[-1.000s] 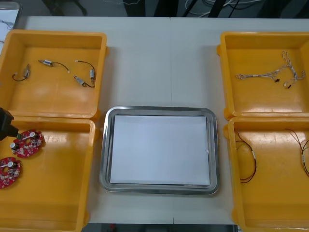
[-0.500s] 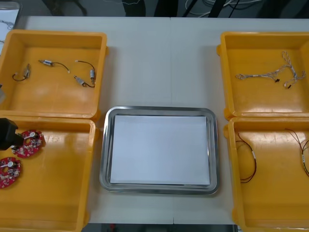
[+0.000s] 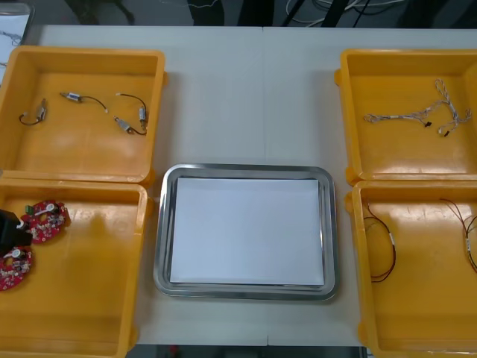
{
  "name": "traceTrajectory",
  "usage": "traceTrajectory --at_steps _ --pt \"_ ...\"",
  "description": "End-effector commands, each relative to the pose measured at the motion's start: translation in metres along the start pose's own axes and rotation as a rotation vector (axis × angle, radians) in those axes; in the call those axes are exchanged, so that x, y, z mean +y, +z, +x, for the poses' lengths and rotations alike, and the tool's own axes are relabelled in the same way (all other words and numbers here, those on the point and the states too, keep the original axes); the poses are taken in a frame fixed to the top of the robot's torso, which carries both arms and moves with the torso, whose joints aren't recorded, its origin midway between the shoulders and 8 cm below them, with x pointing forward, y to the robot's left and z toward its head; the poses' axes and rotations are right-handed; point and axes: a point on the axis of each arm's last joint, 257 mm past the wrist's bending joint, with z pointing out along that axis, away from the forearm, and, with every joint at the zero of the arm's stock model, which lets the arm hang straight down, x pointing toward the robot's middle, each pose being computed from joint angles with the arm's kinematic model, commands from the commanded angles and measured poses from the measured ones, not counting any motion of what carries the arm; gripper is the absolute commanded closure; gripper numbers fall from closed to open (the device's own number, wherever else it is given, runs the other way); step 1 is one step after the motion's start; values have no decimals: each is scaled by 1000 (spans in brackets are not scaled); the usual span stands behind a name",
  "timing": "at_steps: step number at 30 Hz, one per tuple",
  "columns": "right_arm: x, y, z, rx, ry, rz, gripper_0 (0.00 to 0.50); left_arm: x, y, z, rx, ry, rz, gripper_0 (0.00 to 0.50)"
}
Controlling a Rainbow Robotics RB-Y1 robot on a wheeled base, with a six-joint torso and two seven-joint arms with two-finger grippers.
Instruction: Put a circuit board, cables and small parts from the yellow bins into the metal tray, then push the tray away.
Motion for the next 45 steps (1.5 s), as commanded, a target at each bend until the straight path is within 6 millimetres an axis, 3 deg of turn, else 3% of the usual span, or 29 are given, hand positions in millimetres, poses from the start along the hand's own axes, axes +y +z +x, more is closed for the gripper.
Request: traceTrajectory --at_steps 1,15,27,45 --pt "-8 9 6 27 -70 7 0 15 -7 1 -11 142 -40 0" --pt "-21 41 8 44 -164 -11 0 43 29 3 -13 132 -50 0" --pt "-25 58 11 55 -123 -27 0 55 55 5 19 143 -64 0" --pt "-22 81 -1 70 -90 -40 0 74 62 -2 -6 130 -97 0"
